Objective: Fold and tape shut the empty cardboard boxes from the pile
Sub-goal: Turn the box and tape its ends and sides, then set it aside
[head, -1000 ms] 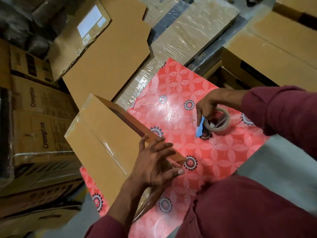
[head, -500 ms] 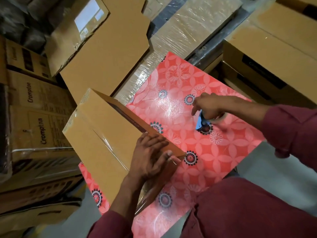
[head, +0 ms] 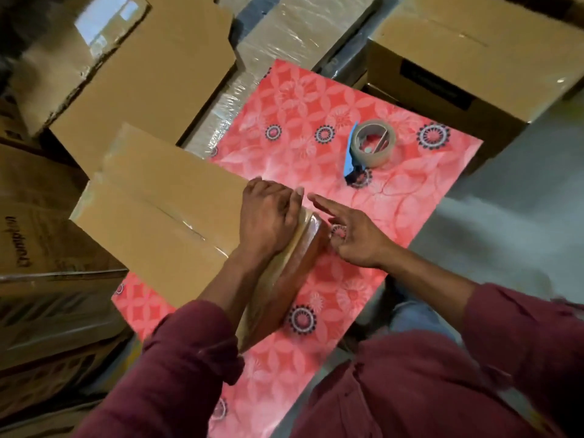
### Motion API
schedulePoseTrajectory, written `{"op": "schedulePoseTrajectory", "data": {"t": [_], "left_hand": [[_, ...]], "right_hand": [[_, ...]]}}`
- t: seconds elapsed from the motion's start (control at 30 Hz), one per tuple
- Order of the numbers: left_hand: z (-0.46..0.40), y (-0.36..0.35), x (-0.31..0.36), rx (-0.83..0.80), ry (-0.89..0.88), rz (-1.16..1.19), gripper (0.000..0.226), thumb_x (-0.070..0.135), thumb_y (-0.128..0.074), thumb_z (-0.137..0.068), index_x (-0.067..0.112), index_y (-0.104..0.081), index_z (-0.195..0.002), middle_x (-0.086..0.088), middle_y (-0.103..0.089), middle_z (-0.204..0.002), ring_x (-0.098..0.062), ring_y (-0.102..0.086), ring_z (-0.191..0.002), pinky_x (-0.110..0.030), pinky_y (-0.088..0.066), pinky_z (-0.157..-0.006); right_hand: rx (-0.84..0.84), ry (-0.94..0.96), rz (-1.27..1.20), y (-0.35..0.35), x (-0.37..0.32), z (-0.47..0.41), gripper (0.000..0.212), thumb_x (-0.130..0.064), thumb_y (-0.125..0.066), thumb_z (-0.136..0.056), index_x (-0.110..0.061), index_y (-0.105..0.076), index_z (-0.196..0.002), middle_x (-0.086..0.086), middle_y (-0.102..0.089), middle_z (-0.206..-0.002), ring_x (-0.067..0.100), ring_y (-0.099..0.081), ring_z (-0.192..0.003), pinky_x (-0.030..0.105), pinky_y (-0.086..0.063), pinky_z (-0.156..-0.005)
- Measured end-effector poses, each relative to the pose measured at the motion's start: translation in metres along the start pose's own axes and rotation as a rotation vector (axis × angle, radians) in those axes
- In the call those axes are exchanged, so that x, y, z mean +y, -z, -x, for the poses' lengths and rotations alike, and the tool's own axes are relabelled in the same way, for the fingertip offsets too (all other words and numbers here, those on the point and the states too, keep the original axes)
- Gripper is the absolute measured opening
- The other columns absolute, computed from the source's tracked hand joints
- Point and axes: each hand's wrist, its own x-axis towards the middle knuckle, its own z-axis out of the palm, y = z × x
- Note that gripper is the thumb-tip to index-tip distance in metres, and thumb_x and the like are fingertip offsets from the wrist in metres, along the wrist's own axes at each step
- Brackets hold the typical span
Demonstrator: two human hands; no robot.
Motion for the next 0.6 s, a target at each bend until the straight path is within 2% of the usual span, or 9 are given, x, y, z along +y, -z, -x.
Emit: {"op": "schedulePoseTrajectory", "data": {"t": [0.1,0.17,0.23,0.3,0.37,0.43,0.5,0.57,0.6], "left_hand": [[0.002,-0.008,-0.004,0.051,-0.004,-0.003,0.048,0.033,-0.05,-0.107,0.011,-0.074,-0.072,-0.005,-0.072,-0.072,-0.034,-0.062,-0.075,-0.045,-0.045,-0.087],[0.004,-0.012,-0.006,0.054,0.007,-0.027,0.049,0.037,-0.045,-0.108,0.014,-0.08,-0.081,-0.004,-0.076,-0.078,-0.033,-0.063,-0.081,-0.045,-0.044,-0.091],[0.005,-0.015,-0.008,0.066,-0.001,-0.046,0.05,0.04,-0.043,-0.108,0.017,-0.081,-0.085,-0.004,-0.076,-0.08,-0.034,-0.063,-0.084,-0.045,-0.044,-0.093],[0.005,-0.017,-0.01,0.084,-0.013,-0.054,0.052,0.041,-0.04,-0.108,0.017,-0.082,-0.087,-0.005,-0.077,-0.082,-0.034,-0.064,-0.086,-0.046,-0.044,-0.093],[0.006,-0.017,-0.009,0.099,-0.013,-0.055,0.053,0.042,-0.039,-0.107,0.018,-0.082,-0.088,-0.005,-0.078,-0.084,-0.034,-0.064,-0.087,-0.045,-0.044,-0.094],[0.006,-0.016,-0.009,0.098,-0.005,-0.057,0.055,0.043,-0.036,-0.107,0.018,-0.082,-0.089,-0.005,-0.078,-0.086,-0.033,-0.063,-0.089,-0.045,-0.043,-0.095],[0.007,-0.016,-0.009,0.088,0.005,-0.062,0.057,0.044,-0.034,-0.107,0.019,-0.082,-0.09,-0.005,-0.078,-0.086,-0.032,-0.063,-0.089,-0.045,-0.043,-0.097],[0.006,-0.015,-0.008,0.095,0.004,-0.062,0.056,0.044,-0.035,-0.107,0.019,-0.082,-0.09,-0.006,-0.078,-0.086,-0.033,-0.063,-0.088,-0.044,-0.042,-0.096],[0.006,-0.015,-0.008,0.098,-0.001,-0.062,0.056,0.043,-0.036,-0.107,0.018,-0.082,-0.089,-0.007,-0.078,-0.085,-0.033,-0.063,-0.087,-0.044,-0.042,-0.096]], "right_hand": [[0.137,0.054,0.024,-0.037,0.007,0.014,0.089,0.003,-0.053,-0.071,-0.004,-0.036,-0.158,0.009,-0.033,-0.165,0.018,-0.029,-0.155,0.034,-0.028,-0.126],[0.202,0.075,0.069,-0.058,0.004,0.022,0.092,0.004,-0.057,-0.072,0.003,-0.026,-0.159,0.017,-0.021,-0.168,0.028,-0.02,-0.157,0.032,-0.018,-0.127],[0.261,0.116,0.099,-0.075,-0.001,0.029,0.093,-0.003,-0.052,-0.073,0.01,-0.017,-0.158,0.028,-0.011,-0.168,0.039,-0.011,-0.157,0.035,-0.011,-0.129],[0.296,0.112,0.116,-0.087,-0.008,0.034,0.097,-0.008,-0.048,-0.07,0.009,-0.012,-0.159,0.031,-0.002,-0.167,0.04,-0.002,-0.157,0.035,-0.009,-0.129],[0.312,0.068,0.111,-0.092,-0.014,0.038,0.1,-0.001,-0.048,-0.068,0.004,-0.012,-0.161,0.026,0.006,-0.169,0.035,0.003,-0.158,0.035,-0.017,-0.128],[0.303,0.098,0.096,-0.093,-0.015,0.047,0.098,0.008,-0.047,-0.066,0.003,-0.02,-0.16,0.026,0.006,-0.168,0.033,0.002,-0.159,0.03,-0.02,-0.127],[0.277,0.19,0.08,-0.089,-0.008,0.057,0.088,0.011,-0.047,-0.069,0.001,-0.036,-0.156,0.028,-0.001,-0.167,0.034,-0.007,-0.159,0.025,-0.024,-0.123],[0.294,0.206,0.042,-0.076,-0.004,0.064,0.068,0.0,-0.055,-0.082,-0.008,-0.051,-0.149,0.022,-0.02,-0.167,0.033,-0.023,-0.156,0.025,-0.032,-0.119],[0.332,0.147,0.017,-0.067,-0.005,0.065,0.056,-0.014,-0.059,-0.089,-0.011,-0.057,-0.145,0.016,-0.032,-0.164,0.027,-0.033,-0.153,0.029,-0.035,-0.12]]}}
